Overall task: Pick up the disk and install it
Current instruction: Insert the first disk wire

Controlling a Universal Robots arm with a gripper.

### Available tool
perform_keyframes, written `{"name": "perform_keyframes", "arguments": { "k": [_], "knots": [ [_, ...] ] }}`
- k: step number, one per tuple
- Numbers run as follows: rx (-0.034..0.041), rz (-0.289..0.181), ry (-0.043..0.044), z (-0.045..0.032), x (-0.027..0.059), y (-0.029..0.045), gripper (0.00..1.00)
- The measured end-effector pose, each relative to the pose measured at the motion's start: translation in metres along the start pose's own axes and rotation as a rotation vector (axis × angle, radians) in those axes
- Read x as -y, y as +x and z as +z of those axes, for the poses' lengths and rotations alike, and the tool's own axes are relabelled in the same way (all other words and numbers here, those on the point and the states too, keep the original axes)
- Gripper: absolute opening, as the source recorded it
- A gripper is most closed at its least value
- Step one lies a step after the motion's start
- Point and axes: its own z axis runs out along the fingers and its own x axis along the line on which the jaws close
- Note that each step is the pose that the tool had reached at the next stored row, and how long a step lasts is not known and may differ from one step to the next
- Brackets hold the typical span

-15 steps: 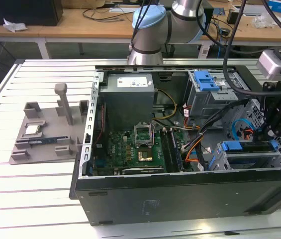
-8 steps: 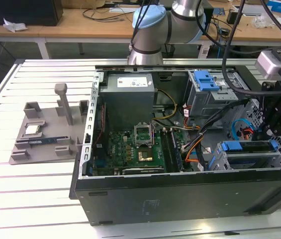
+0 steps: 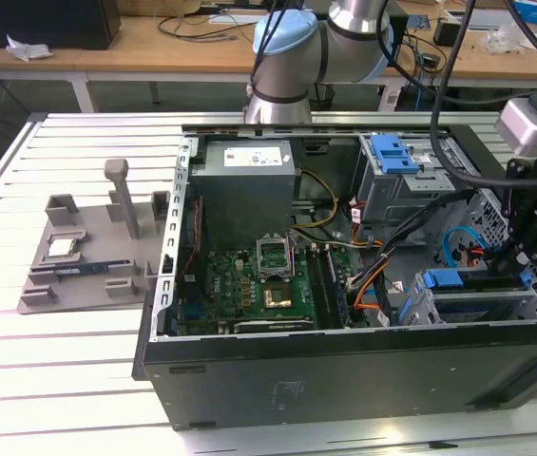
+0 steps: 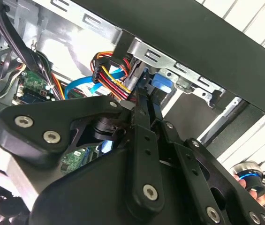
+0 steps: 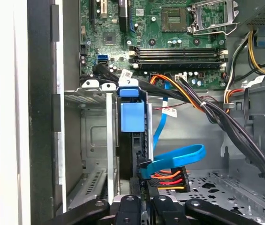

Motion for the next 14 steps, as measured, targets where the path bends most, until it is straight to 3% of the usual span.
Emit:
{"name": "perform_keyframes", "arguments": {
  "k": [6, 14],
  "knots": [
    [0.0004, -0.001, -0.0002, 0.0009, 0.0000, 0.0011, 0.17],
    [0.0105, -0.002, -0.0021, 0.0026, 0.0022, 0.0009, 0.17]
  ]
}}
